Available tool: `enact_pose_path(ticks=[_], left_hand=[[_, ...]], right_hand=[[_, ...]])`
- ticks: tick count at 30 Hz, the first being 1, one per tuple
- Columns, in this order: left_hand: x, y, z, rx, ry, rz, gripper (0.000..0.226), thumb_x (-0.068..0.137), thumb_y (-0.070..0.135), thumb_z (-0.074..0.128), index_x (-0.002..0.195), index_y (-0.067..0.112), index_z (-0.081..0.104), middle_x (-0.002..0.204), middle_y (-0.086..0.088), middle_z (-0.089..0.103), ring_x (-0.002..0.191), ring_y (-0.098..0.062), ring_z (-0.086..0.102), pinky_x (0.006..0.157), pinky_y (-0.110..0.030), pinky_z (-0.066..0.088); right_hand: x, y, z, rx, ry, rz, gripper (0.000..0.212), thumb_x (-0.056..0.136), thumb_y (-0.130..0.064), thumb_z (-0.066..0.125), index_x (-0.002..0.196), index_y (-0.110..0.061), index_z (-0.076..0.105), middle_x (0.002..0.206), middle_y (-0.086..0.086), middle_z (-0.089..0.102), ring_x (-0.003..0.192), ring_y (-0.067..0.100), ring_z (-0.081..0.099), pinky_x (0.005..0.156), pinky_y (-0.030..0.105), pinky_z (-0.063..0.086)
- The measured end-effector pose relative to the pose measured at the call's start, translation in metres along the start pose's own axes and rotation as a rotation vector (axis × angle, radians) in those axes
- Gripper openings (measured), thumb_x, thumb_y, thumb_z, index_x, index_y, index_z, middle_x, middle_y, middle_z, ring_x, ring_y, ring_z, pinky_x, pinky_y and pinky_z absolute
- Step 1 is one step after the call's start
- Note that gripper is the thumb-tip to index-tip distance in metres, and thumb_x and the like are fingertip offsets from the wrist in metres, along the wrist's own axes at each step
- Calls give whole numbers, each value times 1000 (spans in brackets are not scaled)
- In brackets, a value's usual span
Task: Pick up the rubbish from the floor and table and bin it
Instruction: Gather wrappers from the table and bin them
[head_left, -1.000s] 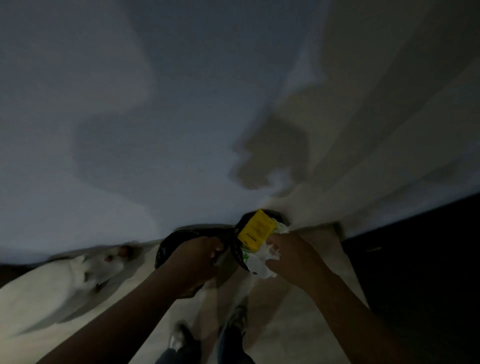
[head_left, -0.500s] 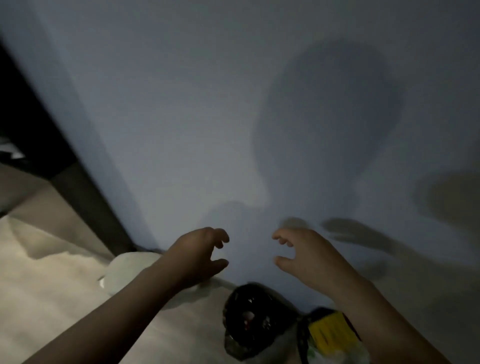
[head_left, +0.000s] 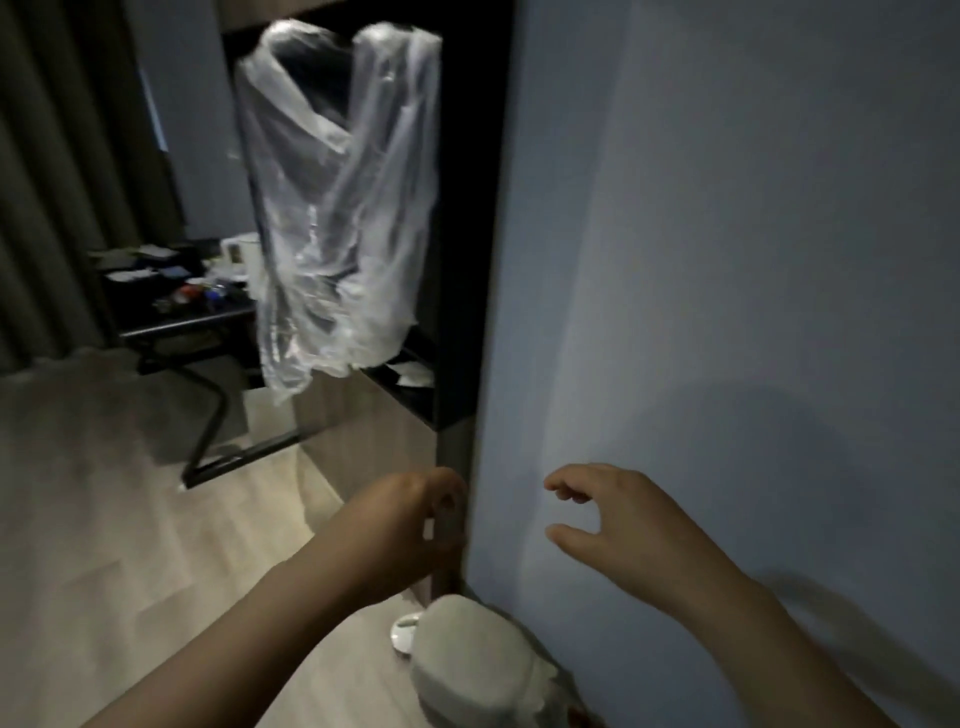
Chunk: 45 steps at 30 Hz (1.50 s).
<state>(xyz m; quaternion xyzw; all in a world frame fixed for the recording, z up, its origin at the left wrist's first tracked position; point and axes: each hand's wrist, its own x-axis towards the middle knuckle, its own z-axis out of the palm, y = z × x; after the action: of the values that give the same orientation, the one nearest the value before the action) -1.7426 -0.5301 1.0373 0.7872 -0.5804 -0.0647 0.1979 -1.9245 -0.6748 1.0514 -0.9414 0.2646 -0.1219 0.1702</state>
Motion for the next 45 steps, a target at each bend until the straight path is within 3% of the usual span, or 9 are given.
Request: enact_pose_path(ticks=[9,15,24,32,45], left_hand=[[-28,-138,-67,-38,223,-289,37,82,41,64,118,34,55,111,18,59,96,1,57,83,-23,50],[-13,-212,-111,21,320,-423,37,83,43,64,118,35,54,110,20,56,95,2,56,82,-19,50],[23,-313,-179,145,468,-607,38,82,48,63,118,38,53,108,22,56,95,5,54,81,-13,48],[15,-421,-214,112,486,-716,41,82,49,62,121,40,51,110,24,54,96,7,53,85,-14,48],[-12,-633,-316,110,474,-686,40,84,45,62,121,35,53,113,19,55,99,2,55,90,-22,50]], right_hand=[[149,-121,48,-35,-108,-324,44,83,-39,66,125,-31,55,118,-14,58,105,1,54,89,19,45],[252,-183,71,52,-94,-509,37,77,-32,70,113,-27,63,108,-11,64,100,4,58,90,29,48],[399,-267,110,111,-113,-717,42,82,-40,65,122,-32,57,112,-15,60,106,1,53,92,23,45],[483,-351,171,77,-174,-798,42,84,-42,62,125,-33,54,118,-17,58,109,-1,52,92,21,44],[604,-514,264,2,-170,-727,44,85,-45,62,126,-35,51,121,-19,56,112,0,51,95,23,45]])
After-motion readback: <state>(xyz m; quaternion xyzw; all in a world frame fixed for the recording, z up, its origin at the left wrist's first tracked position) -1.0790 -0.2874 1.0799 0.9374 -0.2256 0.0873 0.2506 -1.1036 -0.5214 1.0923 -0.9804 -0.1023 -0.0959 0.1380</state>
